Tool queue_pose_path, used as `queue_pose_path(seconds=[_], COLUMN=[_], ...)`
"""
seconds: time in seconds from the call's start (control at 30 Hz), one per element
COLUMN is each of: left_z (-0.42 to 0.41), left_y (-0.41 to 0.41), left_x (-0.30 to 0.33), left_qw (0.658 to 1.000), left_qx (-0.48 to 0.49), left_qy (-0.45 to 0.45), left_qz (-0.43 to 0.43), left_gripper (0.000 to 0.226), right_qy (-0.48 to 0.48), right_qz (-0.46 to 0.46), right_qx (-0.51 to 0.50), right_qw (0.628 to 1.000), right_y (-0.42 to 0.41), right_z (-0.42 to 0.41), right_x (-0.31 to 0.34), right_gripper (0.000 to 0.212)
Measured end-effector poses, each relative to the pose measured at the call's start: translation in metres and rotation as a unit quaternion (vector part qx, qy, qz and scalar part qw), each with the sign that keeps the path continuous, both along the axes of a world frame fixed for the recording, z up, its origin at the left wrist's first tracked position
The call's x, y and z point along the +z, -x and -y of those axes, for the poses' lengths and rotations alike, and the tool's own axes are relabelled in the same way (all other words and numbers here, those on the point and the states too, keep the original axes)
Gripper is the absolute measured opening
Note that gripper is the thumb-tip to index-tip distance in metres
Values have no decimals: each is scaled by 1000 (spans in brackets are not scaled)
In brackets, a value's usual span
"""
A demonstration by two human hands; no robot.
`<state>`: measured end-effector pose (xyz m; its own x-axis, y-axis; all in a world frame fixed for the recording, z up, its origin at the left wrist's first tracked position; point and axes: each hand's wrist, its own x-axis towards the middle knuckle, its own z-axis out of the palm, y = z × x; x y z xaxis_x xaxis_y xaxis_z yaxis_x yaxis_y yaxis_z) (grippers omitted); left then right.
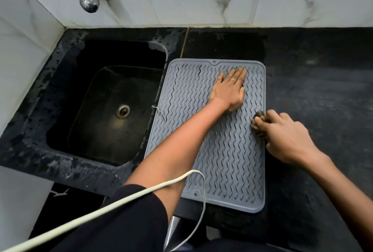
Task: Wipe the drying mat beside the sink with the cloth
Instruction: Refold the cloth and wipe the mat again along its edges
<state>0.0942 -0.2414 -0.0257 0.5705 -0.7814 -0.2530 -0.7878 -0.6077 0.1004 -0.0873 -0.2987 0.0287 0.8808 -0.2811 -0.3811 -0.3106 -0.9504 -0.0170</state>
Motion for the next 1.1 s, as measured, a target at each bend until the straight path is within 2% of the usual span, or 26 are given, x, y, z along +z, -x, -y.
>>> queue_pose_path(seconds=[0.13, 0.17, 0.23, 0.3, 0.4, 0.6, 0.73, 0.93, 1.1], left_z=[-1, -4, -16, -30, -43, -44, -43, -45, -50], left_y=[4, 6, 14, 26, 41, 48, 49, 53, 54], left_x=[6, 8, 8, 6, 5, 6, 7, 11, 15], left_qw=[1000, 1000, 999, 998, 997, 998, 998, 997, 996], left_qx=[-2, -9, -34, -67, -78, -61, -56, -55, -64], left_qy=[-8, -8, -3, -7, -23, -17, -24, -44, -65], left_qz=[0, 4, 7, 11, 13, 0, 4, 3, 6], left_gripper=[58, 58, 57, 57, 57, 57, 57, 57, 57], right_qy=[-53, -79, -92, -55, -41, -29, -40, -55, -53], right_qz=[-40, -29, 73, 152, 91, 136, 72, -46, -84], right_qx=[6, -11, -46, -70, -71, -36, -2, 88, 114], right_qw=[998, 996, 992, 984, 992, 990, 997, 994, 989], right_y=[-3, -10, -29, -51, -68, -10, 43, 117, 134], right_z=[11, 19, 36, 44, 38, 3, -33, -88, -102], right_x=[10, 14, 13, 2, -15, -27, -18, -5, 4], right_gripper=[47, 43, 34, 41, 59, 61, 70, 74, 75])
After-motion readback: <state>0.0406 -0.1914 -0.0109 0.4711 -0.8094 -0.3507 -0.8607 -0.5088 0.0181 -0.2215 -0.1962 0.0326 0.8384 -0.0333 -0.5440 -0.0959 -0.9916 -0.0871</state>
